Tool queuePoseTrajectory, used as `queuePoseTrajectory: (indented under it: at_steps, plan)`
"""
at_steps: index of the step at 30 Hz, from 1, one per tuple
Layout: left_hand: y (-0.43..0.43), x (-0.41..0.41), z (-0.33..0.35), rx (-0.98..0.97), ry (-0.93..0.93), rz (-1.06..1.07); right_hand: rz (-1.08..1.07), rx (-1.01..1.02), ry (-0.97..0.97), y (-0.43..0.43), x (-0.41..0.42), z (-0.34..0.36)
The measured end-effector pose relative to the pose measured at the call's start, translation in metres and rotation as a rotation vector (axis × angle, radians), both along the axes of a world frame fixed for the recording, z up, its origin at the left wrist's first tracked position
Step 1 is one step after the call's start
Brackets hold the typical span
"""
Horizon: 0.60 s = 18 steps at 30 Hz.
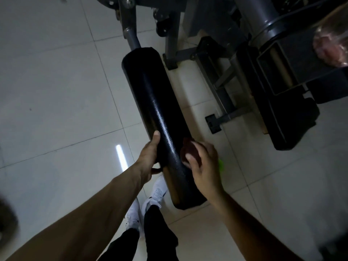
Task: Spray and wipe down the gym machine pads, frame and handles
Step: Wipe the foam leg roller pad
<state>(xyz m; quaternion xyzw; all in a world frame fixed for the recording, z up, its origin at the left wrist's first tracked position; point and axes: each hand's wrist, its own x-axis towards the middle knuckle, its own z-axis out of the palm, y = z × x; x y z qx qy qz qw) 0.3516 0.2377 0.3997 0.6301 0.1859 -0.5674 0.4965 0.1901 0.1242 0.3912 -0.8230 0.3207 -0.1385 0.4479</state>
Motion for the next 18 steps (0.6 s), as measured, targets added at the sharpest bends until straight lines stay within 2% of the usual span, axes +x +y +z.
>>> queuePoseTrajectory:
  at_steps: [4,7,12,15,18]
  plan:
    - [0.003,-0.005,-0.001,-0.042,-0.033,-0.026,-0.034,0.088,0.001,0.032,-0.058,0.003]
    - [0.007,-0.012,-0.005,-0.069,-0.045,-0.014,-0.118,0.106,0.011,0.030,-0.021,0.004]
    - [0.011,-0.018,-0.010,-0.093,-0.043,-0.015,-0.138,-0.076,0.018,-0.001,0.082,-0.015]
    - [0.011,-0.017,-0.014,-0.103,-0.023,-0.002,-0.056,-0.237,0.065,0.007,0.059,-0.010]
    - [0.011,-0.016,-0.011,-0.084,0.002,0.017,0.086,-0.331,0.091,0.037,-0.016,-0.002]
